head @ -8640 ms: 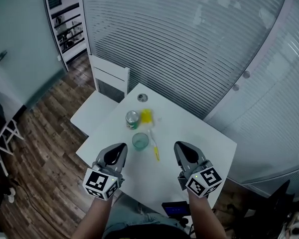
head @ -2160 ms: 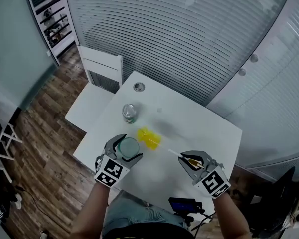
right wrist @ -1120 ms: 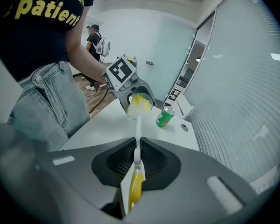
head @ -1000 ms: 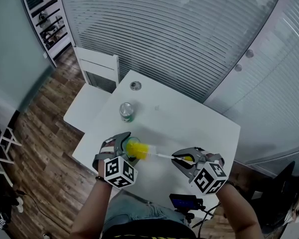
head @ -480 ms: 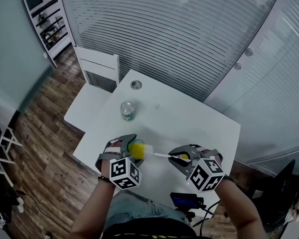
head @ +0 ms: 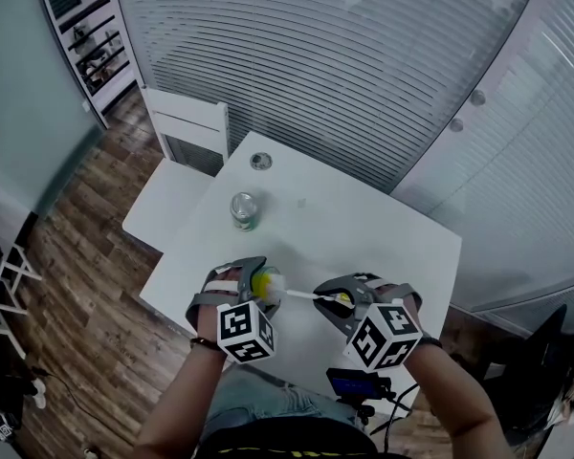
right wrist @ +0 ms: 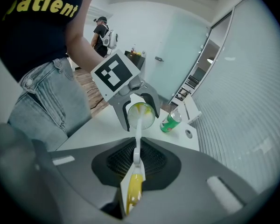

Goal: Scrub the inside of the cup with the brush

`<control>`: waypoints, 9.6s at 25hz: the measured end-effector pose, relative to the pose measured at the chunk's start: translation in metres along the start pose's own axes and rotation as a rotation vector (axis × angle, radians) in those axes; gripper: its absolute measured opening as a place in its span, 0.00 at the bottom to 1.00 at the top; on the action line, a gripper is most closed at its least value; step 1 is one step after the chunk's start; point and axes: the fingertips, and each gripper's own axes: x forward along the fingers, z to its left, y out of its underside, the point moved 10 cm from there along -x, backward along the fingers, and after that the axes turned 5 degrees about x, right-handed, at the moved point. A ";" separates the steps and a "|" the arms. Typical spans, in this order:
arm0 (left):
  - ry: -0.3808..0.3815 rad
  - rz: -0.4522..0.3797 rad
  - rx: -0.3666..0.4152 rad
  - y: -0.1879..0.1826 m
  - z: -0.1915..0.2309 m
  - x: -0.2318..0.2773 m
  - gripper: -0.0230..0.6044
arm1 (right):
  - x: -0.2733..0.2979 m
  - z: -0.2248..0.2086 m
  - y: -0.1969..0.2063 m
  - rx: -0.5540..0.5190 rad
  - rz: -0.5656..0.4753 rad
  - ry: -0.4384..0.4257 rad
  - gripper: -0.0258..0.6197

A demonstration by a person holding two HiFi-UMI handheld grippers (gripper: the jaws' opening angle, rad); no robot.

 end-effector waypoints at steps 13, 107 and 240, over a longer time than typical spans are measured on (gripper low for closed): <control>0.001 0.003 0.019 -0.003 -0.001 0.002 0.70 | 0.010 -0.012 0.010 0.099 0.030 -0.024 0.09; -0.011 0.043 0.060 0.001 -0.004 0.003 0.70 | -0.004 0.007 0.024 0.287 0.033 -0.035 0.09; -0.028 0.065 0.111 -0.003 -0.011 -0.004 0.70 | -0.044 0.006 0.055 0.585 -0.094 -0.131 0.09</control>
